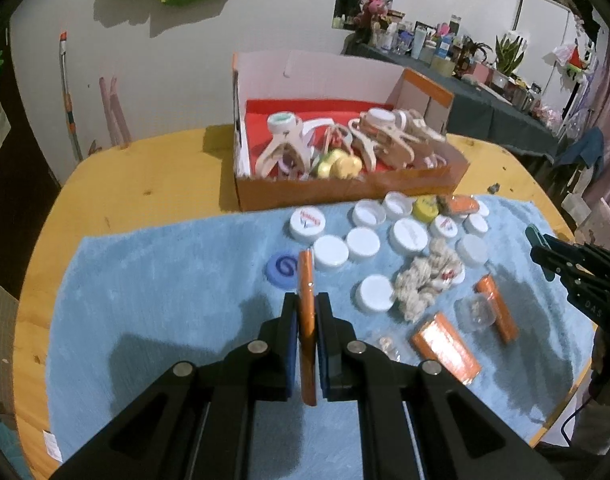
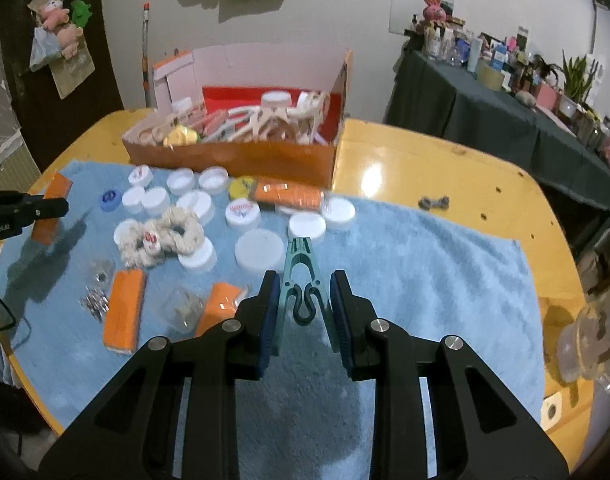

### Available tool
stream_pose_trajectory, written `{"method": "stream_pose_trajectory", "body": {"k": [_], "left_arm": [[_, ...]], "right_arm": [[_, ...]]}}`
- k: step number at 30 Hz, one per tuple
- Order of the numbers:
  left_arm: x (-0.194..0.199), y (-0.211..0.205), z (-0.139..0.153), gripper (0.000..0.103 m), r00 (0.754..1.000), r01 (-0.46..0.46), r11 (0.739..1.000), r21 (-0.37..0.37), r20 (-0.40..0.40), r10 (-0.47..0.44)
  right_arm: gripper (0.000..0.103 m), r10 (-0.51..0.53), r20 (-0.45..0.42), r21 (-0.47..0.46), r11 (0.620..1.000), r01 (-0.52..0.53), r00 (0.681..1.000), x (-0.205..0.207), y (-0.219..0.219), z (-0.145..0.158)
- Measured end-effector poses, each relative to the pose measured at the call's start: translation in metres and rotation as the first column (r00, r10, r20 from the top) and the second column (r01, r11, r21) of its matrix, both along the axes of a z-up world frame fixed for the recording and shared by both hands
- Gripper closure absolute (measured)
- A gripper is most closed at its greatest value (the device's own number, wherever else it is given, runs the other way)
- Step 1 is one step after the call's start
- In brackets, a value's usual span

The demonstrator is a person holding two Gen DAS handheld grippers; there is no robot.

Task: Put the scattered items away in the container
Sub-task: 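Lift orange packet and green clothespin off the towel with both grippers, then carry orange packet and green clothespin over the cardboard box with both grippers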

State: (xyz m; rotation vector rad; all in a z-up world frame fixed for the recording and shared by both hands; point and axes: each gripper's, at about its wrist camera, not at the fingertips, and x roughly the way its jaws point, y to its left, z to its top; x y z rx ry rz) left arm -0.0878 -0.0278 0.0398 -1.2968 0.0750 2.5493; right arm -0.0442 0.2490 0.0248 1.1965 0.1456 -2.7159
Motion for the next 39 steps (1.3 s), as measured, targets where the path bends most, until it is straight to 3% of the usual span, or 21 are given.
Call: {"method": "stream_pose_trajectory", "body": {"k": [19, 39], "left_arm": [[-0.031, 0.02, 0.048, 0.094, 0.995, 0.03, 1.0, 0.009, -0.094, -0.029], [-0.092, 0.058, 0.063, 0.094, 0.991, 0.087, 0.996, 0.005, -0.098, -0.086]], "right_arm": [[0.078, 0.091, -0.106, -0.002, 0.996, -0.092, 0.99, -0.043, -0.032, 0.054], [0.078, 0.185, -0.093, -0.009, 0.982, -0.186, 0.978, -0.107, -0.065, 0.068]]}}
